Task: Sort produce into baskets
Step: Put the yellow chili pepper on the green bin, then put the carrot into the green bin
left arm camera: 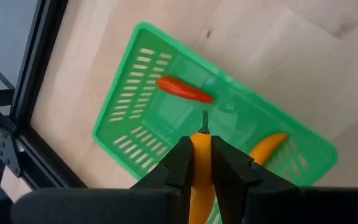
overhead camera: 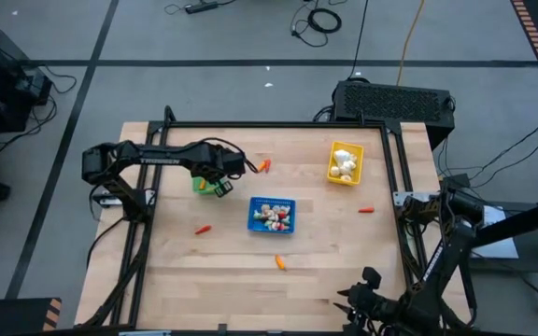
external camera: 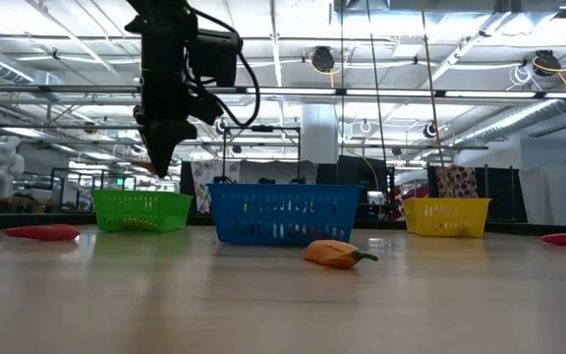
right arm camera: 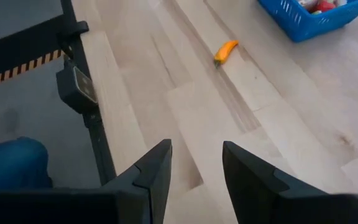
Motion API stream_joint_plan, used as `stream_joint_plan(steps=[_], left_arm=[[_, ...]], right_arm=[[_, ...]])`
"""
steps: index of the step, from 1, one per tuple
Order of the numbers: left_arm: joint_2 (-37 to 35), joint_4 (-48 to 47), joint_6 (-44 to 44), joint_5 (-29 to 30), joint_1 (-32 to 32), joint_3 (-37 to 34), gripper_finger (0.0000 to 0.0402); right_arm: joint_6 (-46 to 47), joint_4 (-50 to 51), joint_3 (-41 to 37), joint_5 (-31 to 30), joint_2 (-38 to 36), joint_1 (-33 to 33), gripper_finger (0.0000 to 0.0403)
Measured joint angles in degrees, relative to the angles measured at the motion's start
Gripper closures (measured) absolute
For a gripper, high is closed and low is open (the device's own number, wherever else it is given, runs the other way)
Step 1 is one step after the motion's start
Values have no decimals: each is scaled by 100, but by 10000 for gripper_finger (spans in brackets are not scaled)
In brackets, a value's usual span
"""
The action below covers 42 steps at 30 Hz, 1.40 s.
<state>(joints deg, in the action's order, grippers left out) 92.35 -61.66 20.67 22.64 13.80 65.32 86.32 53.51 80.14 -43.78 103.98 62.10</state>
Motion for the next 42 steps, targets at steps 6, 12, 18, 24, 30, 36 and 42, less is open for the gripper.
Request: stream_joint_plan(steps=[6,12,18,24,30,36,42], left_arm=[[-2,-248,97,21,0,0,302],[-2,-252,149,172,-26,2,228],[-162,-153,197,185,-39,2,207],[-838,623,254,33,-288,2,206],[-1135,2992,-164,-619,-965,13,206],[-79,5650,-1175,-761,-1707,13,206],[1737,8520,-2178,-935,-2081,47,206]], right_arm=[[-65,-65,0,26,0,-26,268],[-265,-63,0,60,0,31,268],[-473,-61,0,58,0,7,268],[-729,-40,0,33,0,-32,268],[-819,21,0,27,0,-126,268],[-819,-7,1,41,0,-181,268],[-958,-18,0,64,-3,-176,268]])
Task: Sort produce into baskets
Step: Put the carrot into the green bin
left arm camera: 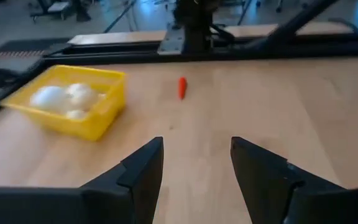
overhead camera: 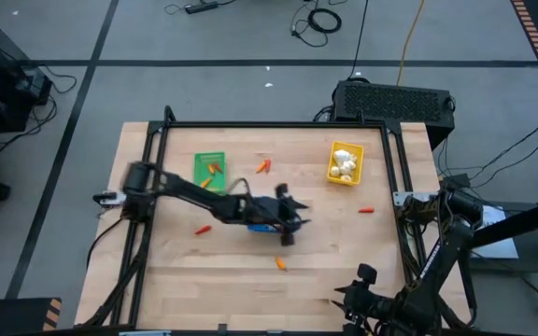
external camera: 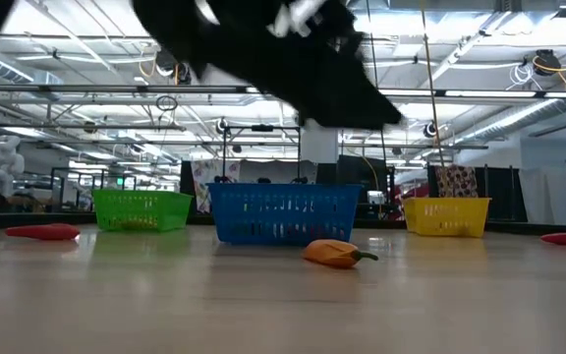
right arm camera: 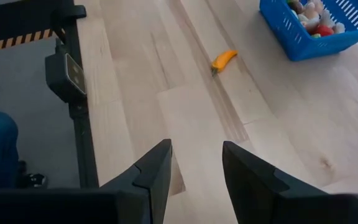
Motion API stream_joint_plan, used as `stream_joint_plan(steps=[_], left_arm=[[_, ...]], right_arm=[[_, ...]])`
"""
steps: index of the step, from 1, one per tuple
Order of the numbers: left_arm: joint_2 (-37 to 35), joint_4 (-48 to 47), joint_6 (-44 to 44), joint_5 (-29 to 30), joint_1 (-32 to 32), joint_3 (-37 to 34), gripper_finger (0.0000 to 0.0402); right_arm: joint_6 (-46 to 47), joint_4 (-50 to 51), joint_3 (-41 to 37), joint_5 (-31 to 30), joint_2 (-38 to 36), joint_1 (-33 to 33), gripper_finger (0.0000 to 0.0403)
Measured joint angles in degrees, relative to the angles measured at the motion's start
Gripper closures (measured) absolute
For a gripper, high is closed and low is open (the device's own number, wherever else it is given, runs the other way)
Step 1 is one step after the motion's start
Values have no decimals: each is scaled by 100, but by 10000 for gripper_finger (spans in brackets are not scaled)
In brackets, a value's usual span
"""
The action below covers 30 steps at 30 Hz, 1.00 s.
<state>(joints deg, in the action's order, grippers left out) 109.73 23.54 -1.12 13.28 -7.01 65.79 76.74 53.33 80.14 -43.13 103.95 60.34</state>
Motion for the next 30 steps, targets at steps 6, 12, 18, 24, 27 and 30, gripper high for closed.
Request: stream_joint_plan(steps=[6,12,18,24,27,30], left_arm=[[1678,590,-216,-390,29,1402,206],[2960,-323,-233,-291,134,3405,206],[3950,-897,-225,-302,366,4968,206],[4347,-1074,-116,-501,556,5507,206],[4501,-1068,69,-634,629,5579,206],[4771,-1117,81,-740,666,5878,206]], right_arm=[[-163,53,0,4,-89,39,268],[-288,98,0,-4,-132,59,268],[-289,223,0,4,-132,130,268],[-264,304,0,-9,-132,208,268],[-258,357,0,-31,-132,203,268],[-259,439,0,-39,-132,201,268]])
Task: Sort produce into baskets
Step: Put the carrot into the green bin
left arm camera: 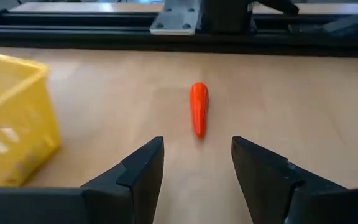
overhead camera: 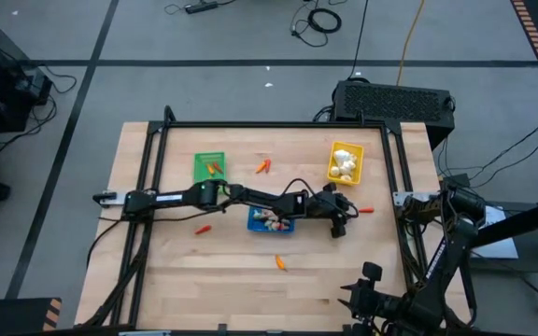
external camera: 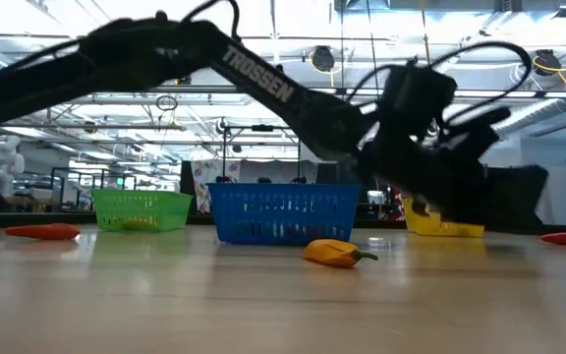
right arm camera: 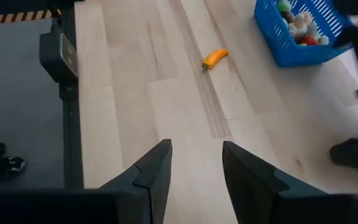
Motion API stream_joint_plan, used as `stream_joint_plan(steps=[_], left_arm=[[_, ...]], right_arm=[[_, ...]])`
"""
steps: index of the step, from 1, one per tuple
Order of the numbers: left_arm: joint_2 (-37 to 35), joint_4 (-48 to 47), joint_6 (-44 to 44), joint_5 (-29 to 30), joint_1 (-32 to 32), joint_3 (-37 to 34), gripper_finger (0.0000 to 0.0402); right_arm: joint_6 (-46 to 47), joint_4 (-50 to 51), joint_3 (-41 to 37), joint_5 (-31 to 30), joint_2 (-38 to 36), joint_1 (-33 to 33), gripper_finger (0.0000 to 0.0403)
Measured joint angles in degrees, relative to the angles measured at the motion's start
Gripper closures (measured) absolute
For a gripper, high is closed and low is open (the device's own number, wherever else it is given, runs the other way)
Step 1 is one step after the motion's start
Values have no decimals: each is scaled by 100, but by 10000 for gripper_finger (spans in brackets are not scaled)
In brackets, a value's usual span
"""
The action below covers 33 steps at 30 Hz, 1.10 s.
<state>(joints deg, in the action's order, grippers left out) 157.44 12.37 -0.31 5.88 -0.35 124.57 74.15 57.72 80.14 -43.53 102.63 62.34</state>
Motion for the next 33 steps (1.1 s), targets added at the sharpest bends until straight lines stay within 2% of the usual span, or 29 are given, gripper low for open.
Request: stream_joint_plan(steps=[4,7,13,33], left_arm=[[536,-175,25,-45,4,664,206],[832,-164,59,-312,52,1062,206],[890,-164,88,-574,147,1071,206],[943,321,-25,-720,264,1038,206]], right_arm=[[6,165,0,-1,0,-13,268],[11,239,0,-1,0,-13,268],[13,481,0,-2,0,-13,268],[-128,930,0,-26,0,-373,268]])
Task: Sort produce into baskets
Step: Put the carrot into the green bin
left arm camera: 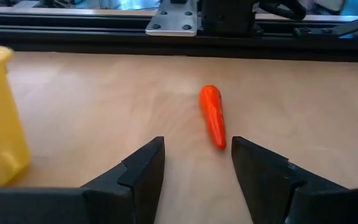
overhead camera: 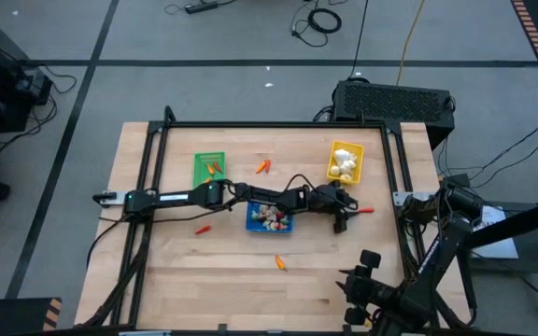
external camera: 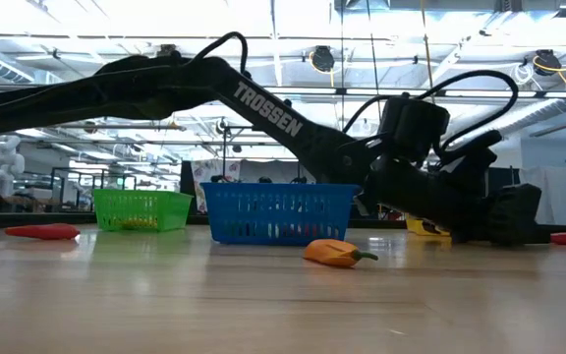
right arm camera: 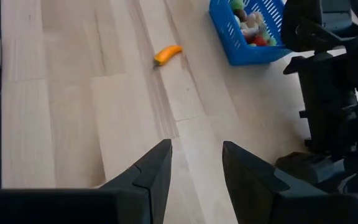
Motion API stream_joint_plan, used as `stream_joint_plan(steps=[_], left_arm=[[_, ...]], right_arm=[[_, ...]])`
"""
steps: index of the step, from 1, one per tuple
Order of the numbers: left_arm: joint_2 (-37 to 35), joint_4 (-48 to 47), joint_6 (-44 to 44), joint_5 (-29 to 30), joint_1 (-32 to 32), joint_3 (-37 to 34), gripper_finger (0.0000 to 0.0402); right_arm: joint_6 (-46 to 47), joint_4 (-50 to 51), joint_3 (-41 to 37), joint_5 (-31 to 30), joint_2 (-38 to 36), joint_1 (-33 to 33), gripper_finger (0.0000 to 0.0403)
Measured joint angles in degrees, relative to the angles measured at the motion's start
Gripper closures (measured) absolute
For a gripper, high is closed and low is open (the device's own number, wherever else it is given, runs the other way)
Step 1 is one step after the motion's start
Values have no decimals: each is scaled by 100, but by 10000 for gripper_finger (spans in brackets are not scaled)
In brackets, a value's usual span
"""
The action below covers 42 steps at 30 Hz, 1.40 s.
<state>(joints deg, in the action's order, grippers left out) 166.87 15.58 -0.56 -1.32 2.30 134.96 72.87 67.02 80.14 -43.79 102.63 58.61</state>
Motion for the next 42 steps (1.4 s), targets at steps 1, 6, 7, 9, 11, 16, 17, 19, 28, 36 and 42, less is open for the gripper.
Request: stream_joint_plan(steps=[1,6,7,9,11,16,17,19,28,36,42], left_arm=[[0,1,4,-109,12,0,206],[0,-23,-58,-294,0,0,206],[0,-41,-116,-302,-14,0,206],[-2,-60,-139,-301,-44,0,206],[-7,-73,-127,-267,-56,0,206],[-9,-91,-106,-190,-56,0,206],[-9,-91,-107,-190,-56,0,206],[-11,-95,-107,-190,-56,0,206],[-11,-113,-36,-190,-58,2,222],[-13,-118,9,-190,-59,2,242],[-22,-168,22,-184,-78,4,242]], right_arm=[[-14,2,0,6,0,-11,268],[-132,7,1,7,0,-11,268],[-153,7,0,6,0,-11,268],[-161,9,0,1,0,-16,268],[-203,11,0,-9,0,-44,268],[-225,12,0,-4,0,-114,268],[-252,11,0,-3,0,-123,268],[-301,11,0,0,0,-123,268],[-307,9,0,13,0,-121,268],[-307,9,0,13,0,-121,268],[-306,11,2,-17,0,-132,268]])
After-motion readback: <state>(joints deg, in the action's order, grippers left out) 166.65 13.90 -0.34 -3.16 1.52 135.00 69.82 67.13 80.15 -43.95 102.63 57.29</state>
